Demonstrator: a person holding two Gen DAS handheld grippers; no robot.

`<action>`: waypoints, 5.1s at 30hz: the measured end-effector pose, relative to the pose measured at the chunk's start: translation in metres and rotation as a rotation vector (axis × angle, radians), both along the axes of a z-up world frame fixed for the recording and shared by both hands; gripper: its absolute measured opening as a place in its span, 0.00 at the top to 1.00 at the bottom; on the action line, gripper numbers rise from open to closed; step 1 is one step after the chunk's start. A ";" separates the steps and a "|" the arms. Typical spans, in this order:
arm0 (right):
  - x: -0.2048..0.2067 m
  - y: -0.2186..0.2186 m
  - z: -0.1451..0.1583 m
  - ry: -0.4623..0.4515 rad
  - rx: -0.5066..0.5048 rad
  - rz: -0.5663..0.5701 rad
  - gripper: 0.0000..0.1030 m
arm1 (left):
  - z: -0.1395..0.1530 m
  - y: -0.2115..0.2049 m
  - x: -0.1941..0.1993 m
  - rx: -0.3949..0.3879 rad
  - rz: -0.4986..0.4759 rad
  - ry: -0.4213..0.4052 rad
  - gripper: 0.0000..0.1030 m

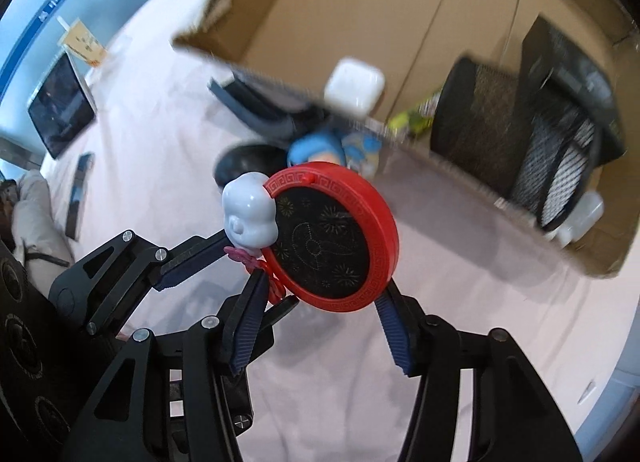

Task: Organize rigid objects
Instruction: 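Carry the red mirror into the box and release it, then grasp the black round toy with the left gripper, then carry the black toy into the box and open the left gripper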

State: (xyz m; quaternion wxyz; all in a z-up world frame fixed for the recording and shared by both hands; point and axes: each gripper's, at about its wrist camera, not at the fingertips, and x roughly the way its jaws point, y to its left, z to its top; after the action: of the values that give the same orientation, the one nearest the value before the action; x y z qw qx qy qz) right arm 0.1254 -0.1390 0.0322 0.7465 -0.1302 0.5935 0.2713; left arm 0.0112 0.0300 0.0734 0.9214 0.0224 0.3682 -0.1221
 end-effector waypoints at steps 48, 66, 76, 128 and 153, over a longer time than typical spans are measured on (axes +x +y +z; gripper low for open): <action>0.066 -0.020 0.061 -0.210 -0.012 -0.144 0.30 | 0.038 0.052 0.076 -0.147 0.102 0.039 0.34; -0.012 -0.063 -0.056 0.023 -0.067 0.020 0.30 | -0.072 0.047 0.080 -0.053 0.135 0.164 0.31; -0.028 -0.043 -0.079 0.038 -0.086 0.159 0.30 | -0.080 0.022 0.070 -0.205 -0.035 0.312 0.40; -0.057 0.017 -0.016 -0.195 -0.090 0.239 0.59 | -0.012 -0.018 0.079 -0.341 -0.200 0.312 0.39; 0.094 0.069 0.033 -0.209 0.006 0.103 0.59 | 0.035 0.048 0.230 -0.333 -0.120 0.333 0.41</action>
State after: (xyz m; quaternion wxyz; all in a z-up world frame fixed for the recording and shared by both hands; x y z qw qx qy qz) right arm 0.2197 -0.0700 0.0652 0.7898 -0.1861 0.5041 0.2958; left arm 0.2410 0.0783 0.1083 0.8300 -0.1286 0.4879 -0.2377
